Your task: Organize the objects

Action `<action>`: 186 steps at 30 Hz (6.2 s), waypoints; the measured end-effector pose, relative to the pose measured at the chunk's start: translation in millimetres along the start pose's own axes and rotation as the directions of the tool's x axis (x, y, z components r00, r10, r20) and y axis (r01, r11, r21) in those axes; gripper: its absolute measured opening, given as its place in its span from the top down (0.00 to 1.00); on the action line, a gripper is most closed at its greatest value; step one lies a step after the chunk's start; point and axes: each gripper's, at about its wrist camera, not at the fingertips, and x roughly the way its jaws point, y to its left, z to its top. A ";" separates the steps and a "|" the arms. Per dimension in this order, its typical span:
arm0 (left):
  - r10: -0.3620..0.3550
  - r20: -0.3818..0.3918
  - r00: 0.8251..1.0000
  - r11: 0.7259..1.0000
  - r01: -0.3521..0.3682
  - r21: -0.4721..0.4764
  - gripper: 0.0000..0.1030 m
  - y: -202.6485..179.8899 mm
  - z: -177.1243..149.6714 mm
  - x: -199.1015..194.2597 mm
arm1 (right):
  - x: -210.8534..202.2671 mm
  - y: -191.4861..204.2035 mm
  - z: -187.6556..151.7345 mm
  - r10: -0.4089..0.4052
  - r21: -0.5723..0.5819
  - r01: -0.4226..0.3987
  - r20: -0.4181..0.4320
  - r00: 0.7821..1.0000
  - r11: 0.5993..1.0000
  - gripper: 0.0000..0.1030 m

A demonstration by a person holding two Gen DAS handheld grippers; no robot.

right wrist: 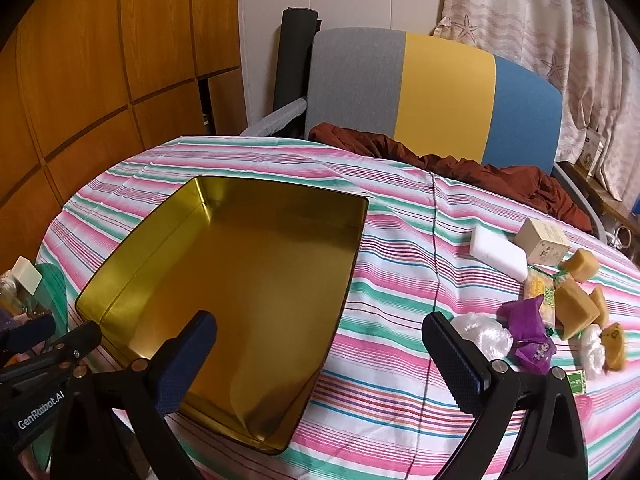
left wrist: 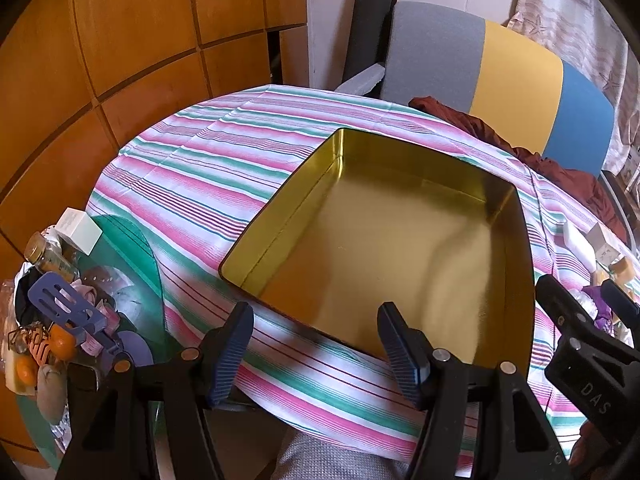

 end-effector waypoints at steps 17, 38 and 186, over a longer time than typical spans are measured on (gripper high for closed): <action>-0.123 -0.082 0.989 0.964 0.139 0.228 0.36 -78.4 -36.7 5.7 | -26.5 -102.7 -31.7 0.036 -0.028 -0.037 -0.025 0.999 0.999 0.00; -0.617 -0.288 0.733 0.648 0.680 0.343 0.36 -233.5 -56.7 -38.1 | -65.1 -335.0 -87.1 -0.040 0.198 0.047 -0.042 0.998 0.979 0.02; -0.317 0.119 0.941 0.896 0.338 -0.287 0.45 45.7 38.9 21.1 | 22.9 20.5 2.9 0.466 0.019 -0.466 -0.075 0.882 0.885 0.00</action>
